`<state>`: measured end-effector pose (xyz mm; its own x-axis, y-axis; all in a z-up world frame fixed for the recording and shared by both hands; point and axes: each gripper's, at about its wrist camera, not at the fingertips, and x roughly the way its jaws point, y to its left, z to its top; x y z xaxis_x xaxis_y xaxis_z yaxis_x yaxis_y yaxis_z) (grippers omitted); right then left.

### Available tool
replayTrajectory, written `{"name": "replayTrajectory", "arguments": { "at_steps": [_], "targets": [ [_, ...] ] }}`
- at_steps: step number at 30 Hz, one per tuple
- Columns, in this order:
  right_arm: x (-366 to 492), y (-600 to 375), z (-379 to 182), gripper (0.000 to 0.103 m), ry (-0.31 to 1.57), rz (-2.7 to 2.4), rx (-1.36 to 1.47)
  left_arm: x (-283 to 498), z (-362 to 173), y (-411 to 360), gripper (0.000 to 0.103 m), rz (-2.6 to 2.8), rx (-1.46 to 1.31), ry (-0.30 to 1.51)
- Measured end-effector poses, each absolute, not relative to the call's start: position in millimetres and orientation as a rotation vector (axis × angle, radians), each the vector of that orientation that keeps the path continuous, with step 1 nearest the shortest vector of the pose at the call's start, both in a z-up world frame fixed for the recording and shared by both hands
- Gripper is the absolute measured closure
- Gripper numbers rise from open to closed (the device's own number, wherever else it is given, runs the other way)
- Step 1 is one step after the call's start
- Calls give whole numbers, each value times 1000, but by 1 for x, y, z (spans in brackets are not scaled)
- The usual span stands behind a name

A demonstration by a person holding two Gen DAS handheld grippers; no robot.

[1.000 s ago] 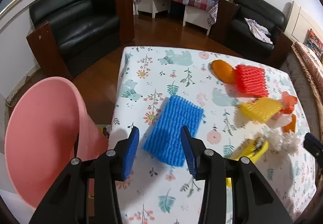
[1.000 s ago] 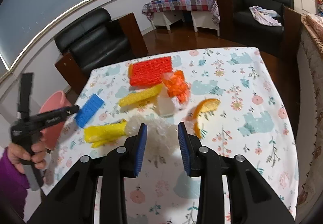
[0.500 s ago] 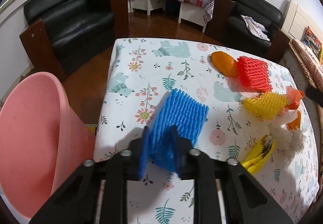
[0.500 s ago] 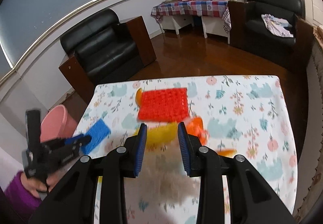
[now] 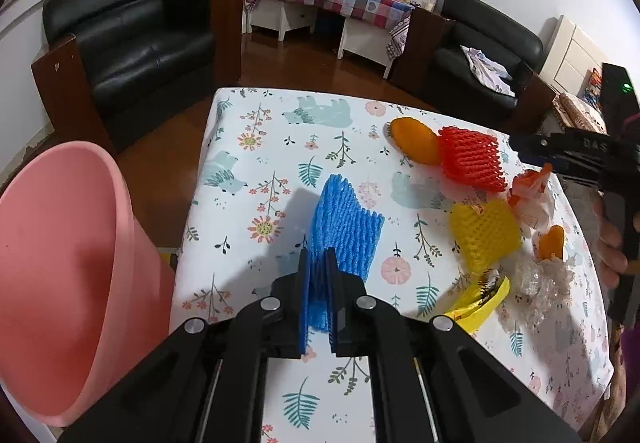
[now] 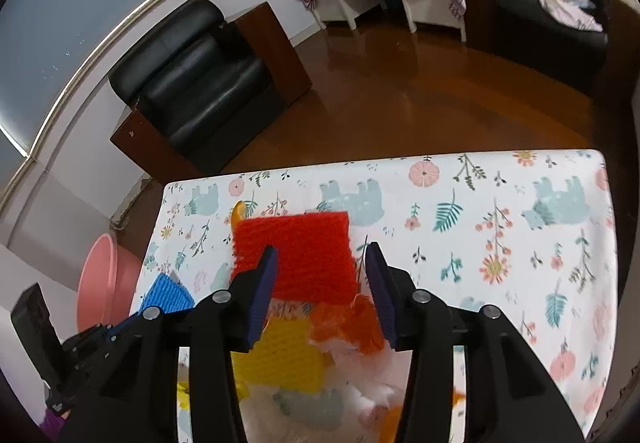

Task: Collect trash
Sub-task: 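Grasp the blue foam net with the left tool while the right tool grasps the red foam net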

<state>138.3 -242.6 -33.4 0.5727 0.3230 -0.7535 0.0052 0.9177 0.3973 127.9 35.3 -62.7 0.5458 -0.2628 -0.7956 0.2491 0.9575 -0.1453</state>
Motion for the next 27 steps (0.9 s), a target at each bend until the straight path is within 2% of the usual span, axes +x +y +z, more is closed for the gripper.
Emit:
{"name": "replayTrajectory", "arguments": {
  "at_steps": [13,14,15,17,21,27],
  "targets": [
    [170,-232,-58,56,1048,283,358,129,-71,38,97,-285,-51,980],
    [168,-229,-57,62,1037,293,353,129,-71,38,97,-285,-52,978],
    [164,-226,-55,76,1025,302,341,128,-70,39,97,-285,-52,977],
    [159,-222,-51,88,1009,298,310,126,-68,40,97,-284,-55,973],
    [140,-218,-38,96,958,307,286,121,-60,42,97,-286,-64,955],
    [111,-216,-11,98,876,304,280,105,-42,46,97,-292,-76,914]
  ]
}}
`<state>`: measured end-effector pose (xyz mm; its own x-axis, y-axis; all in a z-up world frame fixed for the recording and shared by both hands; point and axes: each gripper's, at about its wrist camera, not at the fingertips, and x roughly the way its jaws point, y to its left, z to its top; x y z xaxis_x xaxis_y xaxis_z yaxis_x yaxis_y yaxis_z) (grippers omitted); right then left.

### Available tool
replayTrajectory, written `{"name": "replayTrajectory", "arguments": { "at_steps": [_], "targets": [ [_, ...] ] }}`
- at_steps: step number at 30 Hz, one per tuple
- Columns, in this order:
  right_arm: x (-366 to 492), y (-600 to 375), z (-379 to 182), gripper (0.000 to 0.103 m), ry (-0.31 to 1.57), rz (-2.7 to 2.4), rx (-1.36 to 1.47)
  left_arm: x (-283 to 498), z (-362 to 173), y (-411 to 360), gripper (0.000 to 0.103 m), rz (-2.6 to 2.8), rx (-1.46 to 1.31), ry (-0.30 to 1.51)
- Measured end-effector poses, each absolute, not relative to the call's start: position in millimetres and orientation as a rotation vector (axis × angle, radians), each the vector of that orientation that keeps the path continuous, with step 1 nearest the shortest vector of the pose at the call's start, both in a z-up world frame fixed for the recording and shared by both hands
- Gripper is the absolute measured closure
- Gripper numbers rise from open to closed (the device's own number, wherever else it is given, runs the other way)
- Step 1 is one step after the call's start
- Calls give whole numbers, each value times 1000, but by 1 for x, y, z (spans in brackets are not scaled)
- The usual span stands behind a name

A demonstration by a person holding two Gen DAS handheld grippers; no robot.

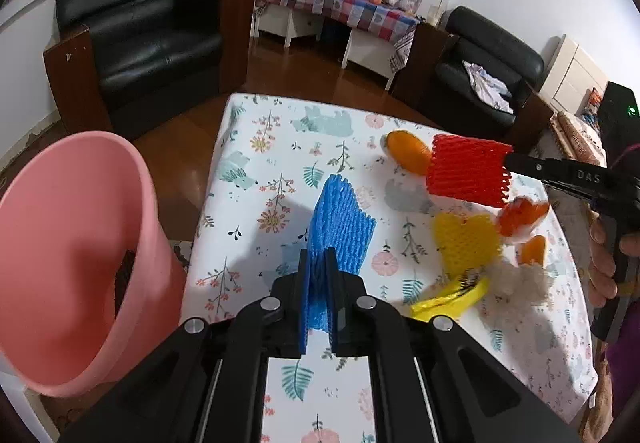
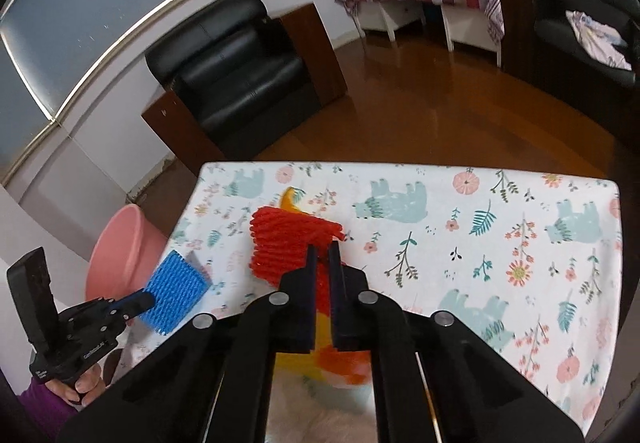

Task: Collect trash
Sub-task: 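Grasp the blue foam net with the left tool while the right tool grasps the red foam net, then carry the blue and red foam nets over the pink bucket with both tools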

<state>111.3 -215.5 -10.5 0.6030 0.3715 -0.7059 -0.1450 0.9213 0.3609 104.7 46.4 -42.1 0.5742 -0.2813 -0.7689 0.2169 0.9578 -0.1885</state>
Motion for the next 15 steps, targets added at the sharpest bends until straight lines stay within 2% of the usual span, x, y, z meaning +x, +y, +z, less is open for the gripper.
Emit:
{"name": "replayTrajectory", "arguments": {
  "at_steps": [15],
  "targets": [
    [49,-186,48,98,741,325,228,57,11,76,97,-257,-132,788]
  ]
}}
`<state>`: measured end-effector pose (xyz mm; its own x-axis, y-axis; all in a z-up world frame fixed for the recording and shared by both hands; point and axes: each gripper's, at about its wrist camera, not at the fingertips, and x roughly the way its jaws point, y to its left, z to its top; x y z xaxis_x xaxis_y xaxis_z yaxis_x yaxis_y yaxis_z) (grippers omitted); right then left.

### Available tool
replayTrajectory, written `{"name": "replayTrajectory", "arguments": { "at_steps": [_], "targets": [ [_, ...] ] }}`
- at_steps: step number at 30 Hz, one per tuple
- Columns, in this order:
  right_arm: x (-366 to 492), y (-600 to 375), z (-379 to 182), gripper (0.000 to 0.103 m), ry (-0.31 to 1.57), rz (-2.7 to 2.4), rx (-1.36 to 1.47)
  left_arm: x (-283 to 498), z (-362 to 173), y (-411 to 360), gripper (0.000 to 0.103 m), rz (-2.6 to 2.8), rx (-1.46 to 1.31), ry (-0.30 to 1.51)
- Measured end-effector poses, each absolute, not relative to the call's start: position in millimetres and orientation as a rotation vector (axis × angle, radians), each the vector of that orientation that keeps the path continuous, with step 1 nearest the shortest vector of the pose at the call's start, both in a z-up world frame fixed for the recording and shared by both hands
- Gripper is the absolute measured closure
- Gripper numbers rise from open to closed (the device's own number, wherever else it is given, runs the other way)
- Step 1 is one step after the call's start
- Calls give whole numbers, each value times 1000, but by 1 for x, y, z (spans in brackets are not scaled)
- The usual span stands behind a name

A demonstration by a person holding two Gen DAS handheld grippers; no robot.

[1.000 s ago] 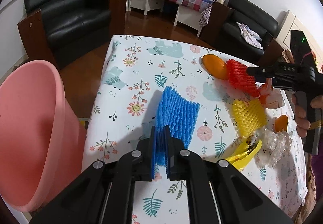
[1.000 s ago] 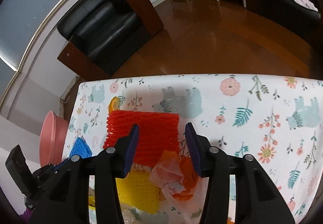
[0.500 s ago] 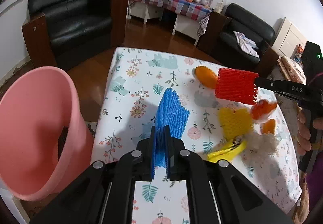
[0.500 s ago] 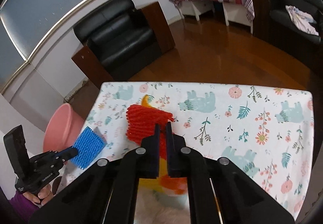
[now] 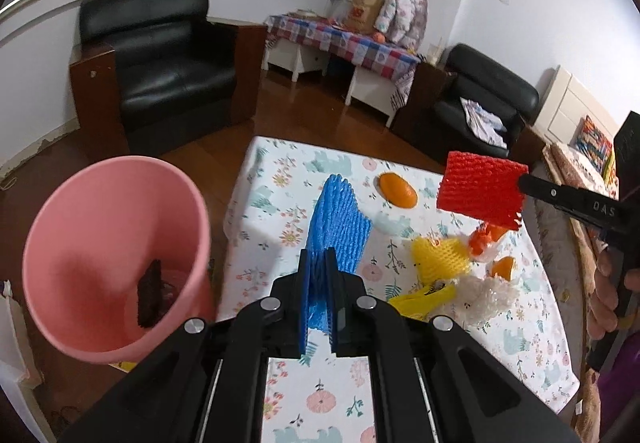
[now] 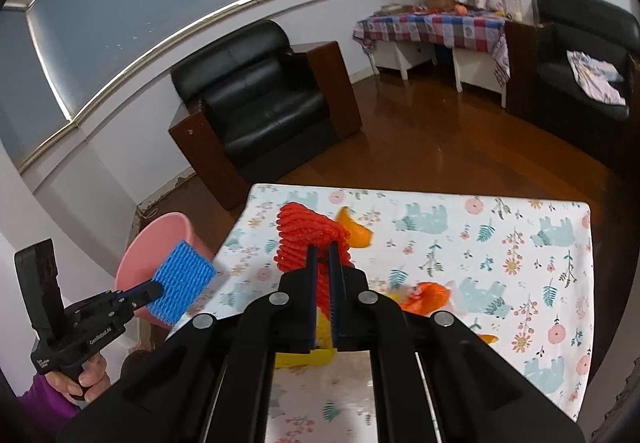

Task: Collect trash
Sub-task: 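Carry the blue and red foam nets over the pink bucket with both tools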

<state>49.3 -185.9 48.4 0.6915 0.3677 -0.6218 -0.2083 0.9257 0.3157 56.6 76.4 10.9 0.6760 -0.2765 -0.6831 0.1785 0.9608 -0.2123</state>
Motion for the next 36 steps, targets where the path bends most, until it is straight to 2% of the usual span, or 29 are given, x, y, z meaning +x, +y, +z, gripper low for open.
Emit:
{"name": "replayTrajectory", "arguments": {
  "at_steps": [19,36],
  "targets": [
    [38,-46,70,98,694,494,97,11,34,184,97,-15,-206,687],
    [50,88,35,98,769,591,-60,18,9,259,97,128,-294,735]
  ]
}}
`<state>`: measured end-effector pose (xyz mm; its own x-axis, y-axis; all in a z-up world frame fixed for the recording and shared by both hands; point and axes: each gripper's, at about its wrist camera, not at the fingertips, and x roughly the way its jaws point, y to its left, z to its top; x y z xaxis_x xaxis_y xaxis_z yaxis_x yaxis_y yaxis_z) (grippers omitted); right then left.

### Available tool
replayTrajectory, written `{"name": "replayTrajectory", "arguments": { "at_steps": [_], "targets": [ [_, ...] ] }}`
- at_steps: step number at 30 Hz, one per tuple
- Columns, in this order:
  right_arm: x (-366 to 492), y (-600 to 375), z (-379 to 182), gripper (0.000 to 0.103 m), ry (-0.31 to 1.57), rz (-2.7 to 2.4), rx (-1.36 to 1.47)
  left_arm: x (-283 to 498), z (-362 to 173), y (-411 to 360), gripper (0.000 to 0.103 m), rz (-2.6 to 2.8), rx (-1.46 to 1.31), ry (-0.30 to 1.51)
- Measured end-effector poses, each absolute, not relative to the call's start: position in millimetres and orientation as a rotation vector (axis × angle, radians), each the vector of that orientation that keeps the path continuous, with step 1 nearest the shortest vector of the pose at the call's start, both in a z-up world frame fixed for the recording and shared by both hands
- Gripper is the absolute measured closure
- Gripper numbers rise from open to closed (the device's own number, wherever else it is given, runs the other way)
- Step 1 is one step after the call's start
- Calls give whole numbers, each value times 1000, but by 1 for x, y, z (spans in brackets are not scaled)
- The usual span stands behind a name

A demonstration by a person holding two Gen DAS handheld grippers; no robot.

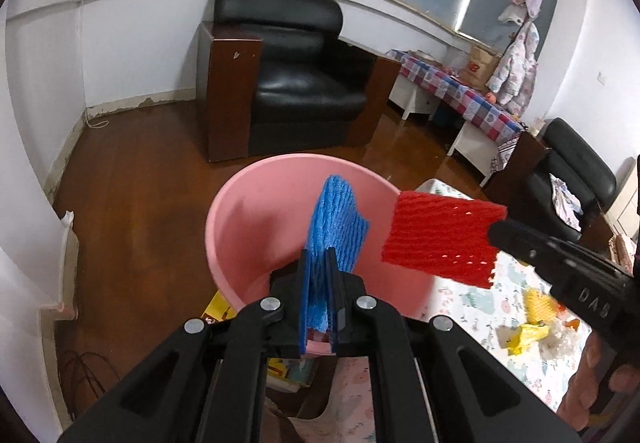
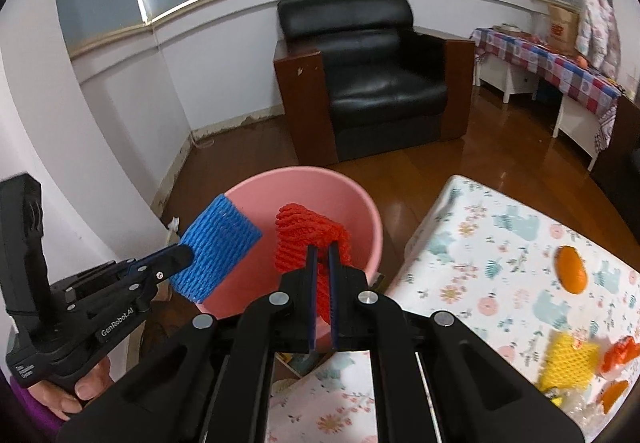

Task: Collect trash
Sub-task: 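Carry the blue and red foam nets over the pink bucket with both tools, then open both tools to drop the foam nets into the bucket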

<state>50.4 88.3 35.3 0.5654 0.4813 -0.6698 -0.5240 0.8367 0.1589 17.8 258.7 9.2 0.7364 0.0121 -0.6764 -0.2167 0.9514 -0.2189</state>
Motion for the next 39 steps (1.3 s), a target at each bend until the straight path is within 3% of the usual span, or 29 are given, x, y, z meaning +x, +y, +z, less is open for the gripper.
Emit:
{"name": "replayTrajectory", "arguments": {
  "at_steps": [16,19,21,25,29,39],
  "targets": [
    [60,127,1,98,843,605,-85,40,-15,261,96,160,-301,782],
    [63,127,-3,98,855,610,-79,40,-17,265,83,162,-308,783],
    [65,128,-5,97,867,611,-79,40,-18,266,67,167,-313,782],
    [67,130,-10,96,889,608,-88,39,-19,268,63,169,-317,781],
    [66,129,-12,72,889,616,-72,39,-19,269,62,170,-316,784],
    [59,113,-5,70,871,606,-33,36,-17,264,62,162,-308,783]
  ]
}}
